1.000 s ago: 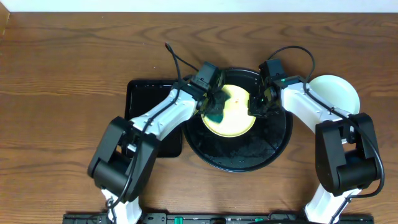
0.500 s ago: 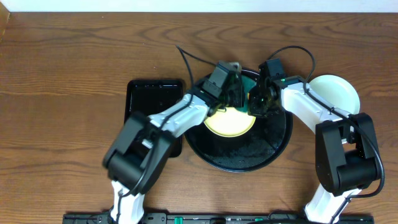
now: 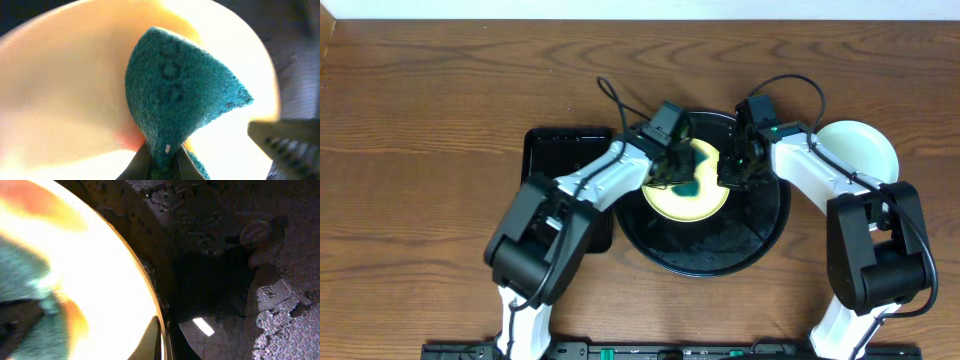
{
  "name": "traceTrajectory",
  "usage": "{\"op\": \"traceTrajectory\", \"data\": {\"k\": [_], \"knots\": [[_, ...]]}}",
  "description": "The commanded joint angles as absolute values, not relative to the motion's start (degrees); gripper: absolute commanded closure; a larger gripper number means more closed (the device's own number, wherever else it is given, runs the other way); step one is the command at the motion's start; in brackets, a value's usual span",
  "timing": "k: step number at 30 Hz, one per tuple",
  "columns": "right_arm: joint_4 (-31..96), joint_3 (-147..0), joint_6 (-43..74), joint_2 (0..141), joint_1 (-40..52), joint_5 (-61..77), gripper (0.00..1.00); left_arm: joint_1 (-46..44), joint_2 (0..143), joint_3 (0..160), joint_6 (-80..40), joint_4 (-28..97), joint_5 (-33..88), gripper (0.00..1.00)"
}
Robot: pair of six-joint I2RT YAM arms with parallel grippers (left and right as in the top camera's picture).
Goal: Clean dirty plates on tray and stack at the side
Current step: 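Scrub the red stain on the yellow plate with the left-held sponge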
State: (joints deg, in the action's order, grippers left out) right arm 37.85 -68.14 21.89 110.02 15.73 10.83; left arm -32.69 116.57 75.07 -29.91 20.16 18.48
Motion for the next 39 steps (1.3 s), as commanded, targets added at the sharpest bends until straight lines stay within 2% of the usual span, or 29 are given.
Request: {"op": "traceTrajectory", "data": {"k": [1, 9, 21, 24, 30, 39], "knots": [[38.3, -67.5, 21.8, 111.7, 16.1, 9.1, 0.99, -29.5, 115.4, 72.1, -27.0, 24.1, 12.2, 0.93], [38.1, -67.5, 21.8, 111.7, 16.1, 9.0, 0.99, -30.0, 106.0, 72.1, -26.6, 22.6, 12.4, 0.92], [38.2, -67.5, 21.8, 111.7, 16.1, 9.1, 0.99, -37.5, 113.0, 72.1, -26.6, 18.4, 12.3, 0.92], [38.2, -67.5, 21.8, 111.7, 16.1, 9.1, 0.99, -36.7, 114.8, 72.1, -26.2, 18.8, 10.9, 0.92], [38.2, -67.5, 21.8, 111.7, 16.1, 9.1, 0.99, -33.1, 115.7, 72.1, -25.4, 21.3, -1.1, 0.92], [38.3, -67.5, 21.8, 111.7, 16.1, 9.1, 0.99, -28.6, 113.4, 72.1, -22.5, 20.4, -2.2, 0.93]]}}
